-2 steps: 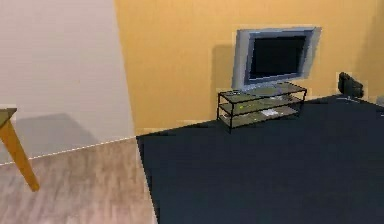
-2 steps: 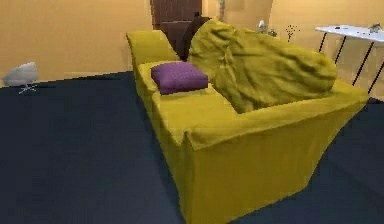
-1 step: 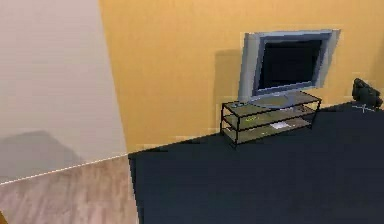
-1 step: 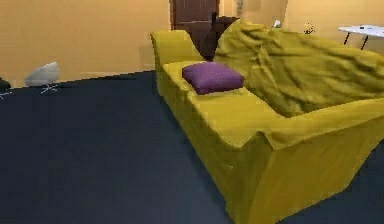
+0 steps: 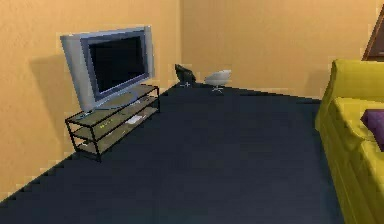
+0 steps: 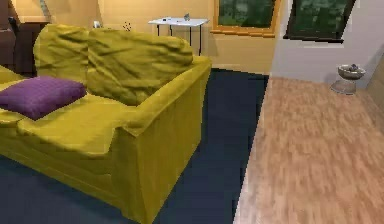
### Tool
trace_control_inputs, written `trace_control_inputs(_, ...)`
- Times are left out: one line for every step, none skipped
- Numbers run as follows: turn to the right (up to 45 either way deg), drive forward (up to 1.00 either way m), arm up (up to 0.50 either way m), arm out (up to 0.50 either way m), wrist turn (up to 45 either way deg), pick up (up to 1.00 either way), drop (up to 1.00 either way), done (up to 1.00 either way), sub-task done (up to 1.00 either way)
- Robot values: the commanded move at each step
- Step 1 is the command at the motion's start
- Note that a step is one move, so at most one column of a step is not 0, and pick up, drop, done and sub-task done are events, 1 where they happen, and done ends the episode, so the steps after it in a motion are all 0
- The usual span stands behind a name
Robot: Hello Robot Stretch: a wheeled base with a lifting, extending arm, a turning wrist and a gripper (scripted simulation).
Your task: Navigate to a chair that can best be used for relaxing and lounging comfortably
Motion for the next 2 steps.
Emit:
trace_control_inputs(15.0,0.0,0.0,0.0,0.0,0.0,0.0,0.0,0.0)
trace_control_inputs(0.0,1.0,0.0,0.0,0.0,0.0,0.0,0.0,0.0)
